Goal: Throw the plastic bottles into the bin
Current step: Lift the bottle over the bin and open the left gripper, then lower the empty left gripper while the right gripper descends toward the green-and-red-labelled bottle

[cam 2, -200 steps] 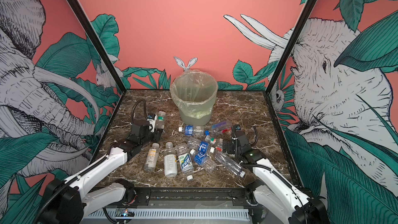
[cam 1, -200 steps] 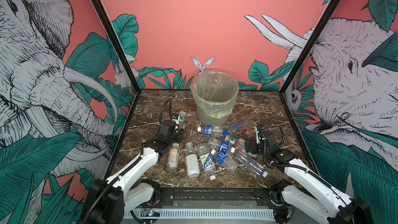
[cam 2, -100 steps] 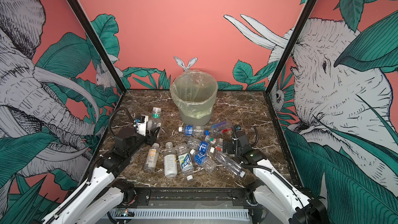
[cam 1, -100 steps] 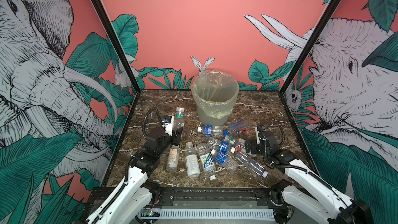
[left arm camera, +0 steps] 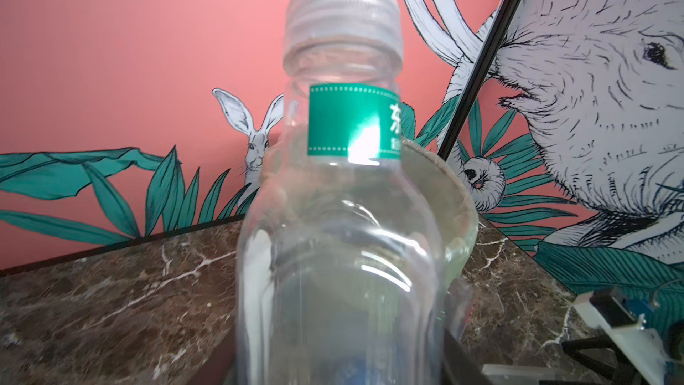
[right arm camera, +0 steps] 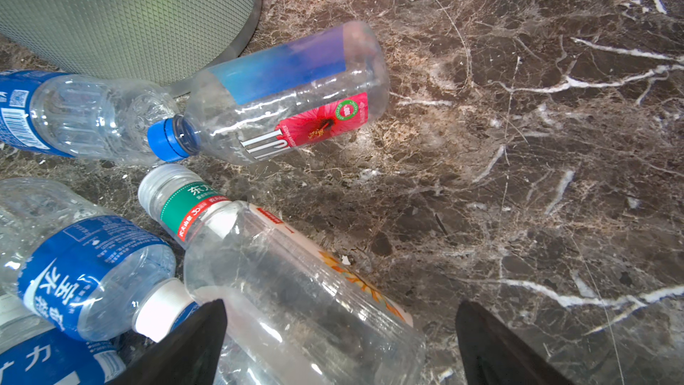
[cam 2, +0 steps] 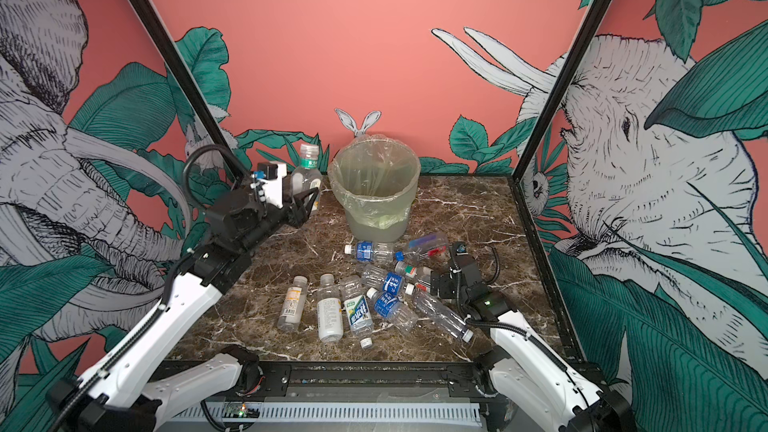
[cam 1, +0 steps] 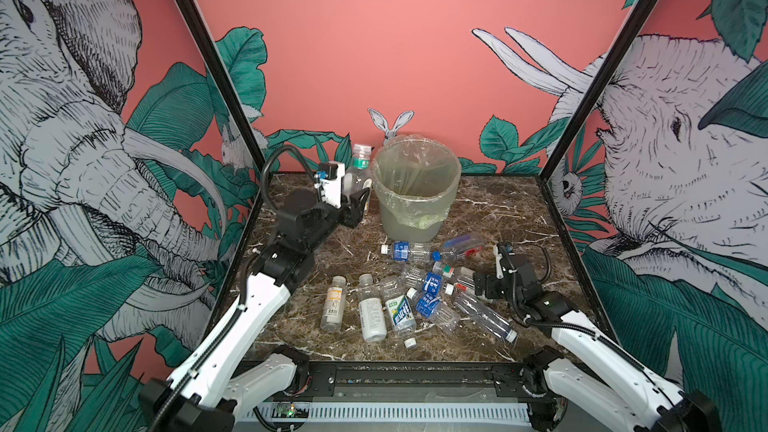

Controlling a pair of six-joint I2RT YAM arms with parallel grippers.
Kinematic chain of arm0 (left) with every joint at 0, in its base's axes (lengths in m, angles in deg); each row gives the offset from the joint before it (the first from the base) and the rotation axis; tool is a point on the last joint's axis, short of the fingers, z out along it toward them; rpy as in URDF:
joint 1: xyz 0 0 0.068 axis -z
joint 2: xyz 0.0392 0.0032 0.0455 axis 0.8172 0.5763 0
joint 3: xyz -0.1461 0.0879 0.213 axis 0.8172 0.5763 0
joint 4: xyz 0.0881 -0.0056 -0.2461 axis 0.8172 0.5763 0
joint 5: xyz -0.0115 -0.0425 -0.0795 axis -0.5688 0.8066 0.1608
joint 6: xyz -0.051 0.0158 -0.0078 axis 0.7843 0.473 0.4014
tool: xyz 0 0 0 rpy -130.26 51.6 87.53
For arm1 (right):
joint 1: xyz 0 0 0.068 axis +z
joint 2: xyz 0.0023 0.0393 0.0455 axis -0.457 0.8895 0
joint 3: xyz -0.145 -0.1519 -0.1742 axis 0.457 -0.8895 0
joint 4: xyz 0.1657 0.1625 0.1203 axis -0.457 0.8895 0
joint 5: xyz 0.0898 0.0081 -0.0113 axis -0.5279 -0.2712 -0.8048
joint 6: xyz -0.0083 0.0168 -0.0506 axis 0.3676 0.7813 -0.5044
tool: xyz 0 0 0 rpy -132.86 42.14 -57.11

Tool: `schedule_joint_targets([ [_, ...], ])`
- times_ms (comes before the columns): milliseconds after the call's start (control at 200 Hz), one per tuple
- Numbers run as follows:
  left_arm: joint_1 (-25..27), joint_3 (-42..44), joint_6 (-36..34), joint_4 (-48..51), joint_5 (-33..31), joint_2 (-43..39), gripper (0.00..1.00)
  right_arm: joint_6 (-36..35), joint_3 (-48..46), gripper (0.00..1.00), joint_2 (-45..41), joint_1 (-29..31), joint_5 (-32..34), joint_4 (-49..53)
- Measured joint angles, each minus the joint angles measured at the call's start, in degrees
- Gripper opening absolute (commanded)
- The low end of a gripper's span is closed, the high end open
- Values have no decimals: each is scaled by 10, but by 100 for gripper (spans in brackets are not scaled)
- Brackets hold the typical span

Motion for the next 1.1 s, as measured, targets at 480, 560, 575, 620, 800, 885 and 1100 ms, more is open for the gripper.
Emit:
schedule_joint_targets([
  [480,-19,-291,5,40,51,304,100,0,-1,99,-20,0,2,0],
  [560,-28,-235,7,39,43,256,100,0,-1,100,-22,0,2,-1],
  [575,-29,-226,7,41,43,245,100,0,-2,100,-22,0,2,-2],
  [620,-27,-202,8,41,40,216,100,0,-4,100,-21,0,2,-3],
  [800,-22,-126,7,37,25,97,100,0,-8,100,-17,0,1,-3],
  [885,-22,-85,7,35,13,53,100,0,-8,99,-14,1,1,-3],
  [1100,-22,40,13,45,-17,-18,99,0,-6,98,-12,4,1,-2],
])
